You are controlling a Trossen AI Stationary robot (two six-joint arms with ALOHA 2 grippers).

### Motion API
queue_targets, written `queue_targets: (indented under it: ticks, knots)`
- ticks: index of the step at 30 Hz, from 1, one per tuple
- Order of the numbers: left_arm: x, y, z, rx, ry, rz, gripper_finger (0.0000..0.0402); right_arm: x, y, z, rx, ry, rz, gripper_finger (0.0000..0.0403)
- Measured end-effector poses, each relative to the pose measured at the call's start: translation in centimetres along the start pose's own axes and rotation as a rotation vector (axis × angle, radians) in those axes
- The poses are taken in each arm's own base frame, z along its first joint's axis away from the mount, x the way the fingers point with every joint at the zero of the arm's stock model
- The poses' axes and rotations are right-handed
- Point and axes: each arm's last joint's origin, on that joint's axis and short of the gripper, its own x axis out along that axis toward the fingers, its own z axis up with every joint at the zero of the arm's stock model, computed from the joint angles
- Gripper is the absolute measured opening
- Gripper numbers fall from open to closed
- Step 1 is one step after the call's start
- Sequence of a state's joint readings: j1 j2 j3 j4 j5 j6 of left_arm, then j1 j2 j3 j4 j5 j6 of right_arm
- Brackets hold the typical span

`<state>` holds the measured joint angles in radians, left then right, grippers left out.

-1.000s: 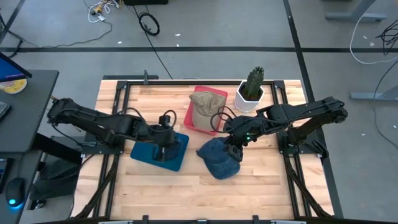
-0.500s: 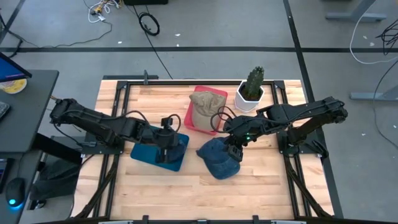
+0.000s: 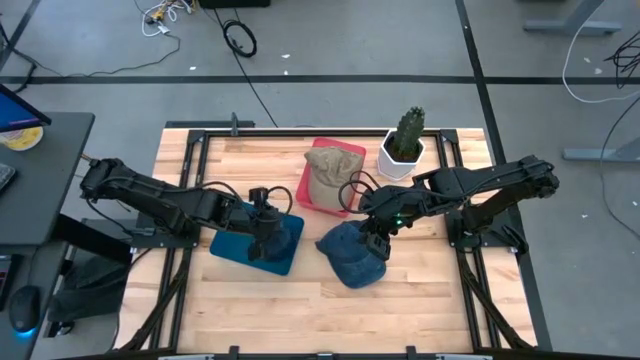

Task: Pick & Place hat
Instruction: Put the bottom blue cap into the blue bin

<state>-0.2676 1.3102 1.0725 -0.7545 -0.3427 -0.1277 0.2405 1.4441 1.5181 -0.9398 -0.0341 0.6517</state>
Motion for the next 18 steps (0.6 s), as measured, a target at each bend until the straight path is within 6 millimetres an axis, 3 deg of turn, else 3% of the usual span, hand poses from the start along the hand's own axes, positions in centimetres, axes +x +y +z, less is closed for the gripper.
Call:
queue_targets:
  ticks: [8,18]
  knots:
    - [0.7,-0.3,-0.4,-0.033,0.064,0.022,0.0014,0.0,0.1,0.1,-0.006,-0.009,0.007,0.0166]
    - [4.0,-1.4,-1.2,-0.032,0.232,0.073,0.0014,0.0,0.2,0.2,-0.005,-0.022,0.016,0.0166]
